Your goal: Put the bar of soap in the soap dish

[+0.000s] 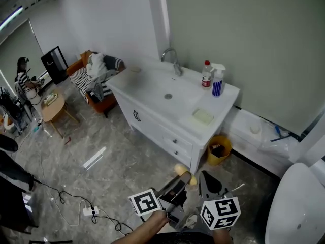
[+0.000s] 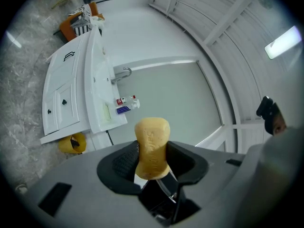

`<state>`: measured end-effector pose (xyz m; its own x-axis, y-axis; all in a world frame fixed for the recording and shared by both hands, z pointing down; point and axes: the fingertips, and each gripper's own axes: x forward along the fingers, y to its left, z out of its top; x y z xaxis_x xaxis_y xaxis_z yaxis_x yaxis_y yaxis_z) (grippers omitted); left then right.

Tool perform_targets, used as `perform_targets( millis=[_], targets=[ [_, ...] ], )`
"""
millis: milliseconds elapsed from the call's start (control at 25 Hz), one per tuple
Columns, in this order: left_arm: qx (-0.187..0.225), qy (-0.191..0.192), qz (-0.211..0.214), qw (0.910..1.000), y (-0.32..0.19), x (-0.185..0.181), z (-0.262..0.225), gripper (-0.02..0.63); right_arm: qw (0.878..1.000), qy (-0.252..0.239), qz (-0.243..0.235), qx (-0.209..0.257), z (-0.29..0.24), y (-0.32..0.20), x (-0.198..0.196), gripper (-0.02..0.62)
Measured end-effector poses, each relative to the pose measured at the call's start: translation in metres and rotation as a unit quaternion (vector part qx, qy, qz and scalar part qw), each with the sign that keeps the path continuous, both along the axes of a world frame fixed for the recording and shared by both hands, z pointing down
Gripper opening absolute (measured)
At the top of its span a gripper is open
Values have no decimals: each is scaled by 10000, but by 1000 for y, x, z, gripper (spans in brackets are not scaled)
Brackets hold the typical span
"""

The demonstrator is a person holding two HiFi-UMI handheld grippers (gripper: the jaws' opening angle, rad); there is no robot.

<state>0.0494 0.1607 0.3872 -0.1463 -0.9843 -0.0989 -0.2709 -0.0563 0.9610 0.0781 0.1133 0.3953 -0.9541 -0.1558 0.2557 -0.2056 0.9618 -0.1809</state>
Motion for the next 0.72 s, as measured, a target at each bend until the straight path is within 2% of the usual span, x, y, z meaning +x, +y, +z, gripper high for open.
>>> perform_targets(
  millis=[480,720],
  targets=[
    [-84,-94,-362,9993,-43,-16,2,184,9991,-128,-384,-139,2,-44,-22,11],
    [-35,13,-448,9990,-52,-24,5,184,9990,-72,-396,-190,11,-54,-25,11]
  ],
)
